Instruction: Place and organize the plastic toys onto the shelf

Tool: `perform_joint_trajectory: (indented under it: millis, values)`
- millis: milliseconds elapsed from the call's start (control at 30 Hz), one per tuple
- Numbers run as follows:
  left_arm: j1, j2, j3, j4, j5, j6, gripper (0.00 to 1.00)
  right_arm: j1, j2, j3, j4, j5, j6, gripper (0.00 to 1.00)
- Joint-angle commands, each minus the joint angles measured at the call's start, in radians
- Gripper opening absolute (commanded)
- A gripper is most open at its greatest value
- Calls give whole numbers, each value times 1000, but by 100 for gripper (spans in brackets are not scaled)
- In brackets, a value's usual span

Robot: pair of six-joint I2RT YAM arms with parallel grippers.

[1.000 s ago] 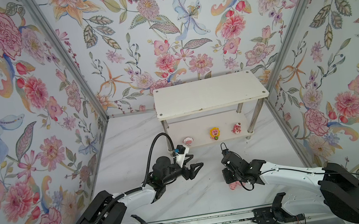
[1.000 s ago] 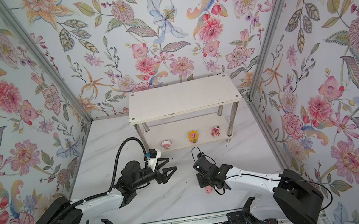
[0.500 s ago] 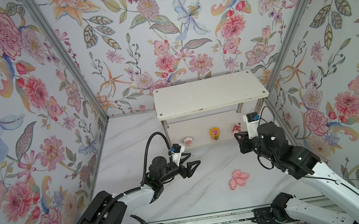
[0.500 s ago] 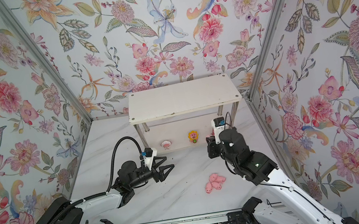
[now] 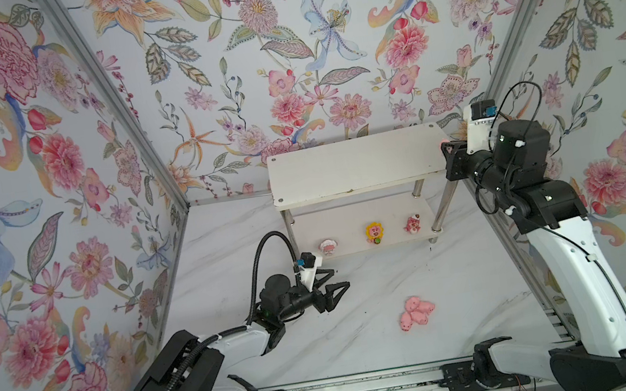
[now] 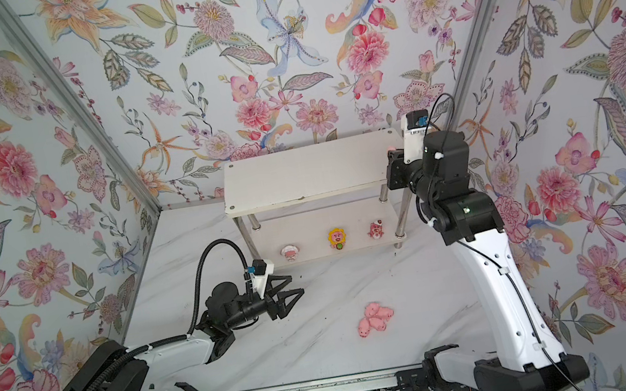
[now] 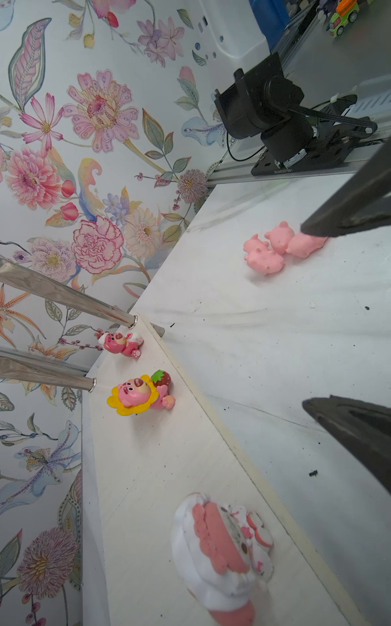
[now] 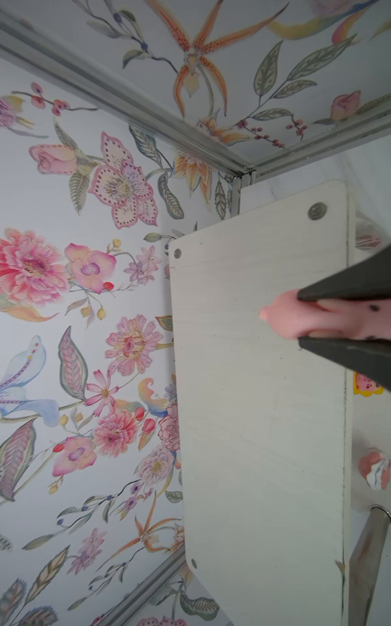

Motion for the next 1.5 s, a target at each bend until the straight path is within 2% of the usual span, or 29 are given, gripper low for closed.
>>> perform_joint_trajectory:
  millis: [0, 167, 267, 467, 1067, 1267, 1333, 1467]
  values:
    - [14, 26, -1, -12, 34, -17, 75, -75, 69, 64, -62, -221, -21, 20]
    - [16, 58, 18, -17, 60, -19, 74, -92, 122, 87, -94, -314, -64, 20]
    - [18, 71, 27, -14, 67, -19, 74, -93, 132, 76, -105, -318, -78, 21]
    - [21, 90, 32, 8, 76, -29, 74, -86, 115, 25, -93, -222, -75, 21]
    - [22, 87, 25, 27, 67, -45, 75, -89, 172, 18, -44, -187, -100, 35]
    - [24, 89, 28, 26, 68, -46, 76, -89, 186, 15, -37, -190, -107, 34]
    - [24, 88, 29, 26, 67, -45, 76, -89, 188, 12, -37, -192, -107, 29]
    - [26, 88, 33, 26, 67, -45, 76, -89, 163, -29, -1, -200, -106, 28]
